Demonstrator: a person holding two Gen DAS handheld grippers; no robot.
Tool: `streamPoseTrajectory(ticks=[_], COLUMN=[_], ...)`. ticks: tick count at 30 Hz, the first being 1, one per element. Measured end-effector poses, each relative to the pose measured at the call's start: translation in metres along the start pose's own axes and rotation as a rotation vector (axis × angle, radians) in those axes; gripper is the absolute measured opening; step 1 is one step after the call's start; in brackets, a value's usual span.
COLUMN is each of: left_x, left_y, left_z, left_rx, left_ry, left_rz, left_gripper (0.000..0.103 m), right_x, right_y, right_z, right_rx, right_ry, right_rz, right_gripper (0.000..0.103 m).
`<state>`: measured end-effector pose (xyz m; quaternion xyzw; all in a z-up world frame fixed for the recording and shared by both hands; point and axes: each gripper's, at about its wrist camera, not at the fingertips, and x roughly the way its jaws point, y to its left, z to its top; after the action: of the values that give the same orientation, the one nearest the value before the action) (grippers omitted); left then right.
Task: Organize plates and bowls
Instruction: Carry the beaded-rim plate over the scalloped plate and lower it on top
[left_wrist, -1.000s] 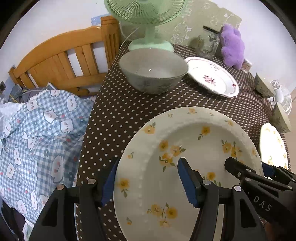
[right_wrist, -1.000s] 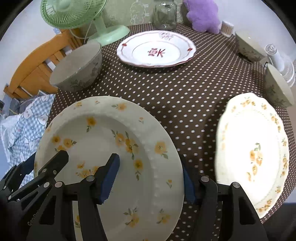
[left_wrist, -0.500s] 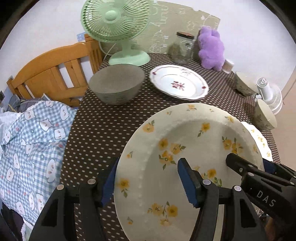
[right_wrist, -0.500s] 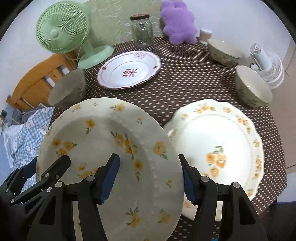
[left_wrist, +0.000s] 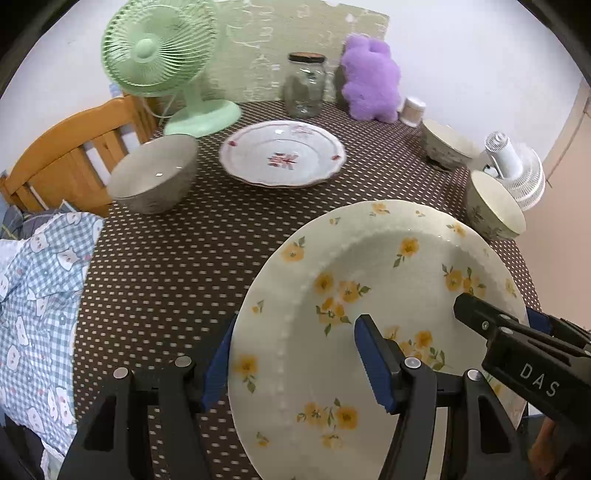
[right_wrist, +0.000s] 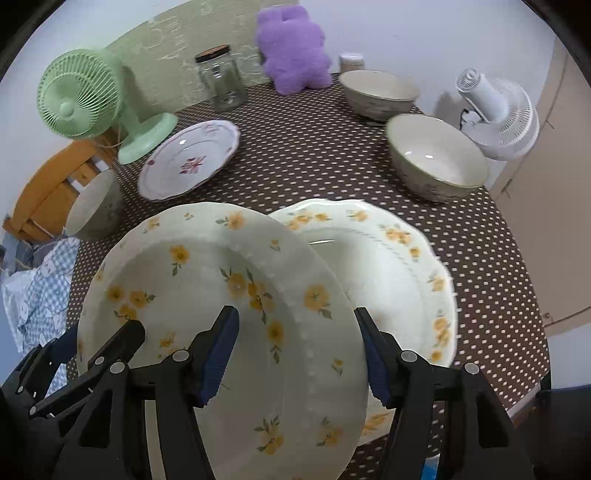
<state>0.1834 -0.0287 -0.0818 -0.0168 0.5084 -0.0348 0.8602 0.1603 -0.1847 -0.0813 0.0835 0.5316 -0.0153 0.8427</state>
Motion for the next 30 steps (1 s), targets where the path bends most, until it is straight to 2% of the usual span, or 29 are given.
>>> streamPoseTrajectory(ticks=[18, 30], left_x=[0.043, 0.072], left_y=[-0.091, -0.113], left_z=[0.000, 0.005], left_rx=[0.021, 0.012], left_ry=[0.065, 0.089], left_rz=[0.002, 0.058], left_gripper=[0.064, 0.065], right_x=[0.026, 0.049], right_y=[-0.091, -0.116], right_z=[0.014, 0.025], right_rx=[0.019, -0.018], right_ry=[0.072, 0.084], right_rz=[-0.035, 0.000], right_gripper=[0.066, 0.066])
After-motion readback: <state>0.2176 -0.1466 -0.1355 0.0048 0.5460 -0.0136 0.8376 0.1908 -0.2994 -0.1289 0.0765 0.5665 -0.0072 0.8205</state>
